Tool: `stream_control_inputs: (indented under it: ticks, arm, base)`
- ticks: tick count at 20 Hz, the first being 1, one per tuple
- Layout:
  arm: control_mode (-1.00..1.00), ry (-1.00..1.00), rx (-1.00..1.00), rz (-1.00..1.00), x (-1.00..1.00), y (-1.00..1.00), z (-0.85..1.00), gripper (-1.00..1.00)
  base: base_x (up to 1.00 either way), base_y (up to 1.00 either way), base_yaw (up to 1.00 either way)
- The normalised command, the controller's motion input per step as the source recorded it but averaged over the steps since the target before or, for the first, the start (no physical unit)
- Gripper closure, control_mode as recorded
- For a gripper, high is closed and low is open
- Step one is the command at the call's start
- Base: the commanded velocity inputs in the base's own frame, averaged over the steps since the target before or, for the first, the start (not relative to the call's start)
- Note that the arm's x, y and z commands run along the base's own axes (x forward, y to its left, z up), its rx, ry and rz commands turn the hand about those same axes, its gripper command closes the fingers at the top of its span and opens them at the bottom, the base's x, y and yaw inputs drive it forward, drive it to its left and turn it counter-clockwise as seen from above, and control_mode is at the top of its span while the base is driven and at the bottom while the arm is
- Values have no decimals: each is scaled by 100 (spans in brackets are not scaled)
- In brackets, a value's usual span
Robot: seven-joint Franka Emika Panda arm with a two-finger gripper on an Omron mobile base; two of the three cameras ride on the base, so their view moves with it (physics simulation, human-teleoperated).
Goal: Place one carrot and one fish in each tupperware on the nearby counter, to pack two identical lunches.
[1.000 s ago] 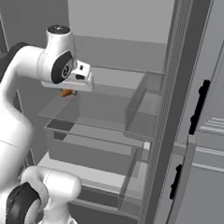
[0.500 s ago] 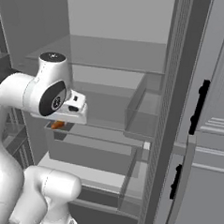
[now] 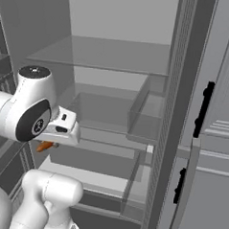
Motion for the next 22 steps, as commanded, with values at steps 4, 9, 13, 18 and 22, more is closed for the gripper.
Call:
stream_control_inputs:
  ticks: [4, 9, 13, 18, 22]
  arm:
    - [100, 0, 0, 0, 0, 0, 0, 100]
    - [100, 0, 0, 0, 0, 0, 0, 100]
    - [100, 0, 0, 0, 0, 0, 0, 100]
    - [100, 0, 0, 0, 0, 0, 0, 100]
    - [100, 0, 0, 0, 0, 0, 0, 100]
  base:
    - [-100, 0, -2]
    - [-100, 0, -3]
    - [-100, 7, 8]
    - [-100, 69, 31]
    - [-93, 100, 58]
